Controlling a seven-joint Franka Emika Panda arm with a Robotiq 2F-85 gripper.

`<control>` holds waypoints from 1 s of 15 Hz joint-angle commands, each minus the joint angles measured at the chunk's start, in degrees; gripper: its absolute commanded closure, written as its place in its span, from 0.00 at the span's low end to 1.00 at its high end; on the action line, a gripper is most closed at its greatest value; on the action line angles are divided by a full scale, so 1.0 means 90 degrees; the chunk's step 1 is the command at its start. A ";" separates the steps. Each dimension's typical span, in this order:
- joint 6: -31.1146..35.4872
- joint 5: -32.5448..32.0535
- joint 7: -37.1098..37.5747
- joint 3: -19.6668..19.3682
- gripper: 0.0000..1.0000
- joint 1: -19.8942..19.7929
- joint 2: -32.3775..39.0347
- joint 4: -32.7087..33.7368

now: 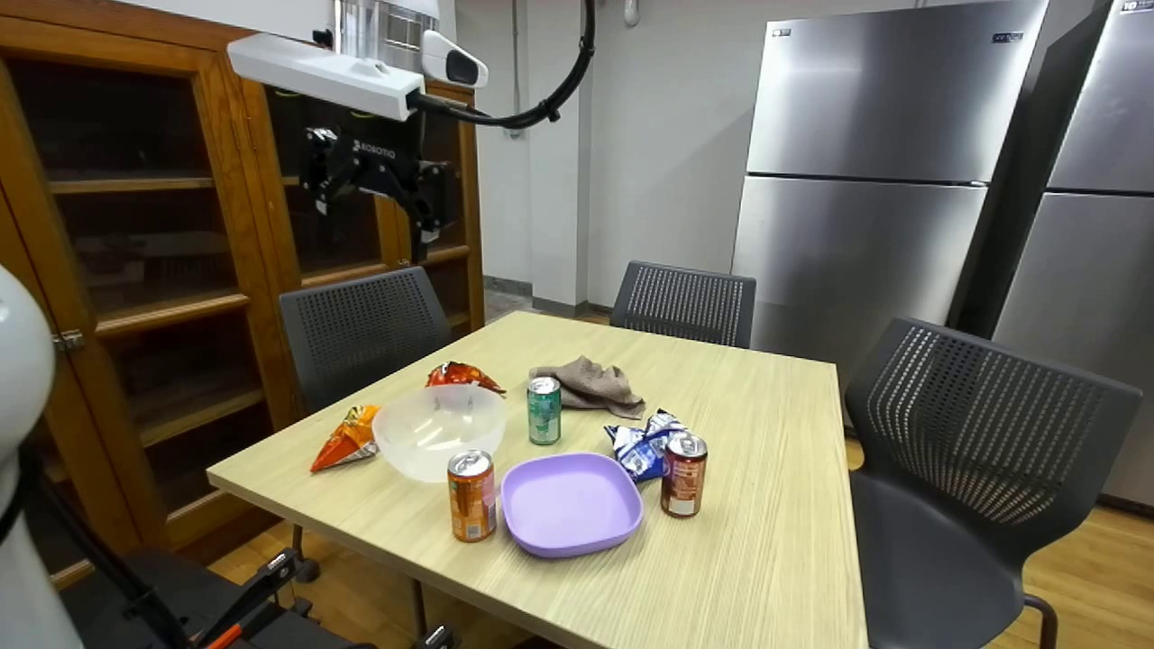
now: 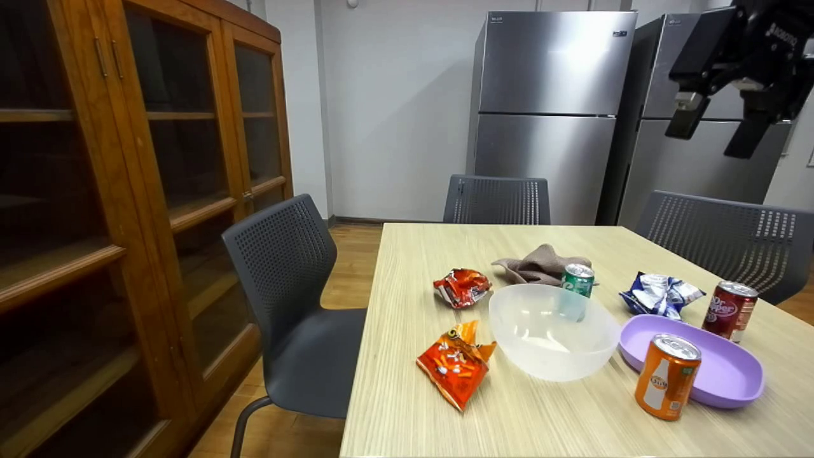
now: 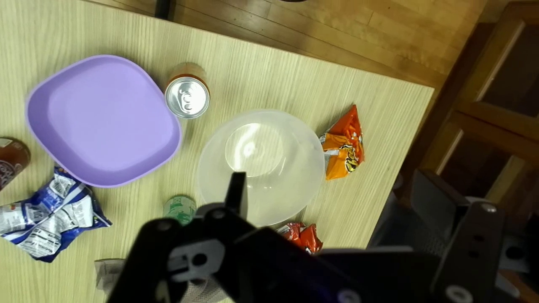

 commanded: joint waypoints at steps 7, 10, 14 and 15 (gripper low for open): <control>0.0042 0.0265 0.0203 0.0673 0.00 0.0470 0.0351 0.0076; 0.0086 0.0357 0.0176 0.0821 0.00 0.0630 0.0585 0.0113; 0.0300 0.0395 0.0085 0.1039 0.00 0.0864 0.0983 0.0177; 0.0391 0.0380 0.0063 0.1104 0.00 0.0927 0.1128 0.0211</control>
